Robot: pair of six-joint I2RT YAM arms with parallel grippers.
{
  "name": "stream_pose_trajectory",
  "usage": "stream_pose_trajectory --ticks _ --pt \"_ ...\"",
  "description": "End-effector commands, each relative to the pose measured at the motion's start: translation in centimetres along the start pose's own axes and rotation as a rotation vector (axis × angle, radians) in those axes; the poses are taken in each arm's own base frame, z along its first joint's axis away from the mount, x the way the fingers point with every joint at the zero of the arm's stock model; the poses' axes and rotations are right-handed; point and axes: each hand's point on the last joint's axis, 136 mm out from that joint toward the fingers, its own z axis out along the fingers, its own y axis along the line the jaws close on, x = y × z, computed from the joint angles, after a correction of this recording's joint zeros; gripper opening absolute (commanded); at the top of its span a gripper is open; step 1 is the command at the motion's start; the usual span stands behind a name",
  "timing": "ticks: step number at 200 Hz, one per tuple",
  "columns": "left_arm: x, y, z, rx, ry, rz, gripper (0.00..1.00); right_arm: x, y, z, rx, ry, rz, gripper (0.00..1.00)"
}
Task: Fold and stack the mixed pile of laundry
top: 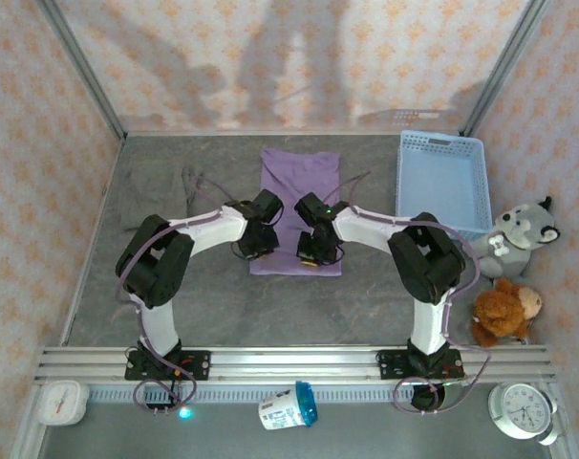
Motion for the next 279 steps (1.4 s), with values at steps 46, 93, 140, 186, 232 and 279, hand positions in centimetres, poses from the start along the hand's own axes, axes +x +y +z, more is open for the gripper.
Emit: stream_pose_trajectory --ticks 46,93,140,186,232,279 --pt "4.4 5.1 1.6 -0.113 0.09 0.0 0.1 1.3 -7.3 -1.0 0.215 -0.06 0.081 0.15" --pt "4.0 4.2 -2.5 -0.035 0.015 -0.043 0.24 1.2 -6.6 -5.4 0.15 -0.15 0.066 0.42" --pt "3.4 3.0 -6.7 0.02 -0.025 -0.018 0.41 1.5 -6.5 -8.0 0.137 -0.178 0.065 0.62" --pt "5.4 5.0 -6.3 0.061 -0.022 -0.115 0.46 4.2 -5.9 -5.8 0.069 -0.113 0.111 0.63" --pt "7.5 7.3 -5.4 0.064 -0.014 -0.18 0.46 4.7 -6.3 -4.0 0.053 -0.138 0.176 0.57" --pt "8.3 8.3 -5.5 0.075 -0.022 -0.211 0.45 4.3 -6.1 -2.1 0.062 -0.127 0.194 0.39"
